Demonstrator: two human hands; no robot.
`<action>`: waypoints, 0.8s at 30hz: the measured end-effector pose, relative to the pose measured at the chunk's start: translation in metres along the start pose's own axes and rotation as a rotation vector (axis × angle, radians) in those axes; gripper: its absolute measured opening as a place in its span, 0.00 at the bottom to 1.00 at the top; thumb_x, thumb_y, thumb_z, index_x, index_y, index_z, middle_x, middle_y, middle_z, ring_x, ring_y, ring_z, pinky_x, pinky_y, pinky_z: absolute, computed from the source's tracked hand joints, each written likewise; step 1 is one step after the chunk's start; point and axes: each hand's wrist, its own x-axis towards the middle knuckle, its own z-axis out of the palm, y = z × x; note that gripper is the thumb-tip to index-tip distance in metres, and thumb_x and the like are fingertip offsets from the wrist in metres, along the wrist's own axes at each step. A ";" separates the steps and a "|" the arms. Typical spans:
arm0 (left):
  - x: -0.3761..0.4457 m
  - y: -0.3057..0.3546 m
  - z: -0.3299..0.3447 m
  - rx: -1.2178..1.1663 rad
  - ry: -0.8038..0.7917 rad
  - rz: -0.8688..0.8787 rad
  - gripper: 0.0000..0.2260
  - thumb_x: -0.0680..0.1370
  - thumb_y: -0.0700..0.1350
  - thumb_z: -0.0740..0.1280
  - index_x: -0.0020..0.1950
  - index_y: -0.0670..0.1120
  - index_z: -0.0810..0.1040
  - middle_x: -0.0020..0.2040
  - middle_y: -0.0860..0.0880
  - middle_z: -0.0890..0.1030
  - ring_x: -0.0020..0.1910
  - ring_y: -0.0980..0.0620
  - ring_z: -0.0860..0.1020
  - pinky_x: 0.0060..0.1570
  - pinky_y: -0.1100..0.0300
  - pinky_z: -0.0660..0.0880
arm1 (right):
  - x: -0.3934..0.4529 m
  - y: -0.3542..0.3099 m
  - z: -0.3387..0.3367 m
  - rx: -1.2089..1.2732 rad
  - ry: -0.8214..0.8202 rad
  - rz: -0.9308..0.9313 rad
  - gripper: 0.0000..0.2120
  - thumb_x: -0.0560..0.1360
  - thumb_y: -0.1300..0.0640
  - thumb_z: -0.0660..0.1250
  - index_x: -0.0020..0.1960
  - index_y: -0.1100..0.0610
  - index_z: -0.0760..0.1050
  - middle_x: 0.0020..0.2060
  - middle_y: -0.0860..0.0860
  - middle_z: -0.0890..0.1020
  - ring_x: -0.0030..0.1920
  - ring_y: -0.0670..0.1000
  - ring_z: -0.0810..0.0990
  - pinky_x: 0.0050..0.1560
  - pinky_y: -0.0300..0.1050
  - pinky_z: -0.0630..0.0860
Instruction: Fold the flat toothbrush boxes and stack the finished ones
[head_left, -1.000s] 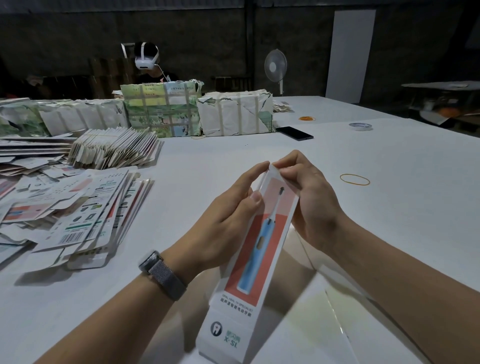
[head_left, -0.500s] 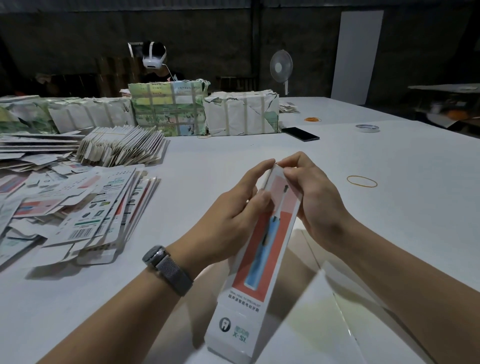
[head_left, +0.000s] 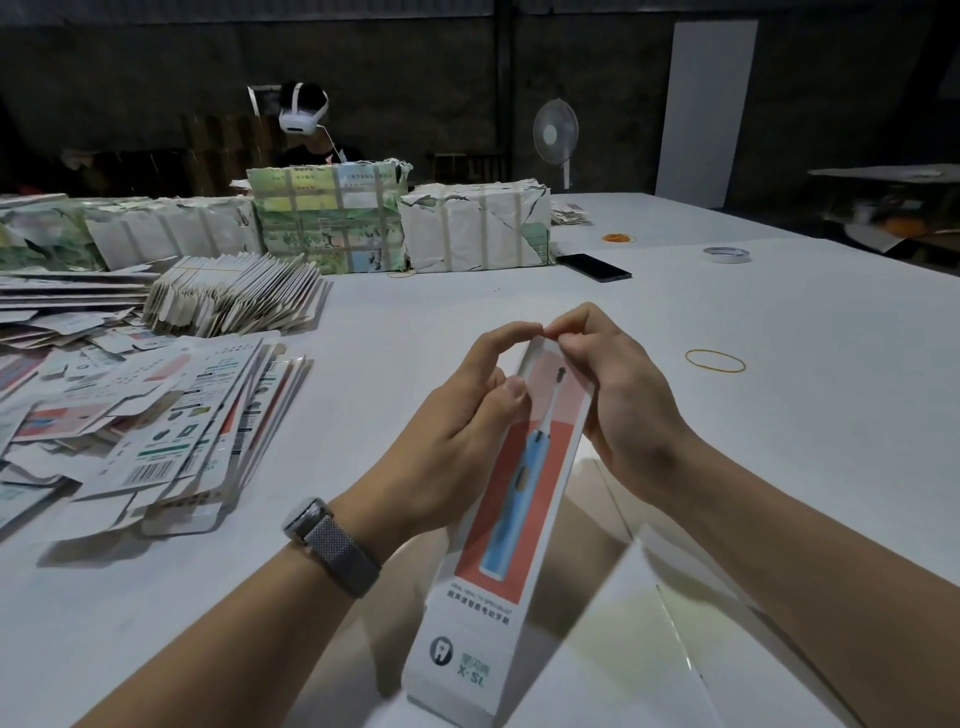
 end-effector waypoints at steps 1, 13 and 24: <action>0.001 0.001 0.000 0.007 0.021 0.011 0.14 0.81 0.56 0.53 0.65 0.70 0.63 0.42 0.60 0.80 0.40 0.55 0.82 0.41 0.62 0.78 | 0.000 0.001 0.000 -0.001 0.006 0.004 0.08 0.75 0.48 0.56 0.43 0.49 0.72 0.31 0.45 0.76 0.33 0.43 0.76 0.34 0.37 0.75; 0.004 -0.004 -0.011 0.057 0.197 0.035 0.17 0.82 0.53 0.53 0.71 0.61 0.63 0.43 0.44 0.77 0.39 0.51 0.80 0.41 0.52 0.81 | -0.001 0.003 0.000 0.055 -0.040 -0.039 0.04 0.76 0.53 0.61 0.51 0.46 0.71 0.36 0.47 0.79 0.39 0.52 0.79 0.37 0.47 0.78; 0.004 -0.005 -0.011 0.037 0.221 0.021 0.17 0.81 0.55 0.54 0.71 0.62 0.62 0.43 0.46 0.77 0.40 0.51 0.82 0.44 0.51 0.83 | -0.002 0.001 0.001 0.048 0.014 -0.033 0.04 0.76 0.51 0.63 0.50 0.47 0.72 0.37 0.49 0.81 0.41 0.52 0.80 0.41 0.48 0.78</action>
